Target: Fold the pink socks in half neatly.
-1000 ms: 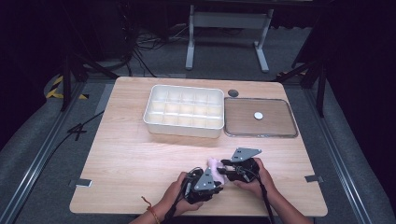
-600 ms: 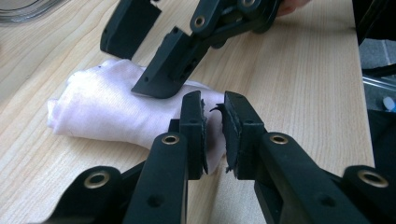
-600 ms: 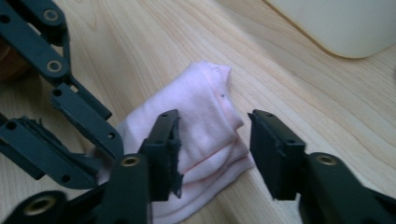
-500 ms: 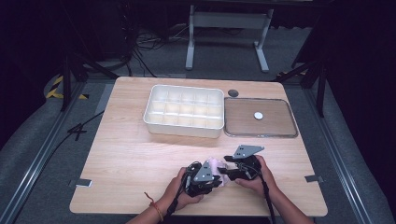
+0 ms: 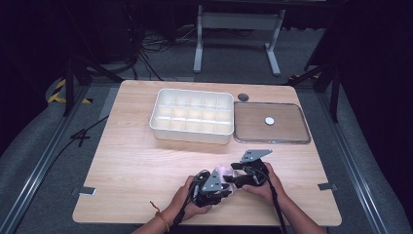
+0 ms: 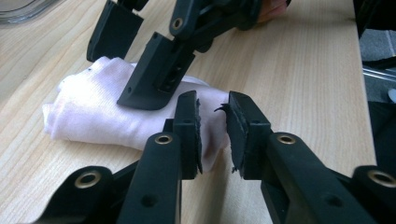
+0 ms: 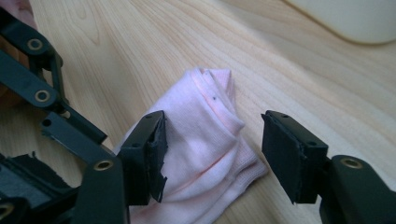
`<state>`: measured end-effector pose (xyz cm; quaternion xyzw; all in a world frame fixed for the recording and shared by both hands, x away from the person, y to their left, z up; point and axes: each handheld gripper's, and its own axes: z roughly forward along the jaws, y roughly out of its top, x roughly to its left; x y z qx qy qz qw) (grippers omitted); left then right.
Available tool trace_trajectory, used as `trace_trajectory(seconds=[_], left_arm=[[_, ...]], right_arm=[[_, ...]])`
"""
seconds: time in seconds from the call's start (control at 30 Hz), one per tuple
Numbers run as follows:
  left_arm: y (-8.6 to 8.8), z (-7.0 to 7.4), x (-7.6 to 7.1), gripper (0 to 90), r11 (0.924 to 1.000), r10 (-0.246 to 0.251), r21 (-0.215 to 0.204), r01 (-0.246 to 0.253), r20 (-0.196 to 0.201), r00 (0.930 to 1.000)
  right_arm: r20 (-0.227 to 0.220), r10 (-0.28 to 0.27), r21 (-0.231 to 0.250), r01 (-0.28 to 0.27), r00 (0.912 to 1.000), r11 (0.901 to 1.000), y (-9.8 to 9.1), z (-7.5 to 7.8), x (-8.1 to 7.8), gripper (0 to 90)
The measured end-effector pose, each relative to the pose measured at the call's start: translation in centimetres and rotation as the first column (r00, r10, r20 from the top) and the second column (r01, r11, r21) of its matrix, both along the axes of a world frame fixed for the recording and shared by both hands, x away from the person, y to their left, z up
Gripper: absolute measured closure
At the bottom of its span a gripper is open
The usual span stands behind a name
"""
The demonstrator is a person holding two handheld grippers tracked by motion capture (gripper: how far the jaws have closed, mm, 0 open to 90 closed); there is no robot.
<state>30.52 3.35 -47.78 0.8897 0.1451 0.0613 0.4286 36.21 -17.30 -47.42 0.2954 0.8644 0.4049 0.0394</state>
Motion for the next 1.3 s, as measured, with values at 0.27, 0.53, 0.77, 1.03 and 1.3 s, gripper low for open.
trace_trajectory(seconds=[0.27, 0.53, 0.77, 1.03, 1.3], left_arm=[[3.1, 1.8, -0.7, 50.0, 0.9893, -0.04, 0.139, 0.043, -0.02, 0.999], [10.8, 1.8, 0.4, 28.9, 0.9805, 0.161, 0.128, -0.15, -0.085, 0.9833], [16.1, 0.3, 1.6, 24.0, 0.9537, 0.279, 0.15, -0.261, -0.115, 0.9533], [16.5, -0.5, 1.2, 18.4, 0.9519, 0.287, 0.123, -0.281, -0.036, 0.9573], [16.4, -0.5, 1.2, 16.0, 0.9486, 0.297, 0.126, -0.29, -0.039, 0.9541]], right_arm=[[-0.077, 0.036, 0.011, -0.035, 0.9964, 0.9993, 0.2, 0.0, 0.5, 53.2], [-0.129, 0.05, 0.014, -0.049, 0.9904, 0.9987, 0.3, 0.2, 0.9, 60.3], [-0.112, 0.033, -0.034, -0.037, 0.9932, 0.9987, 0.5, 0.5, 1.1, 43.9], [-0.122, 0.067, -0.135, -0.083, 0.9903, 0.9874, 2.0, 1.5, 2.1, 35.8], [-0.215, 0.141, -0.058, -0.157, 0.9664, 0.986, 2.4, 1.0, 2.8, 58.4]])
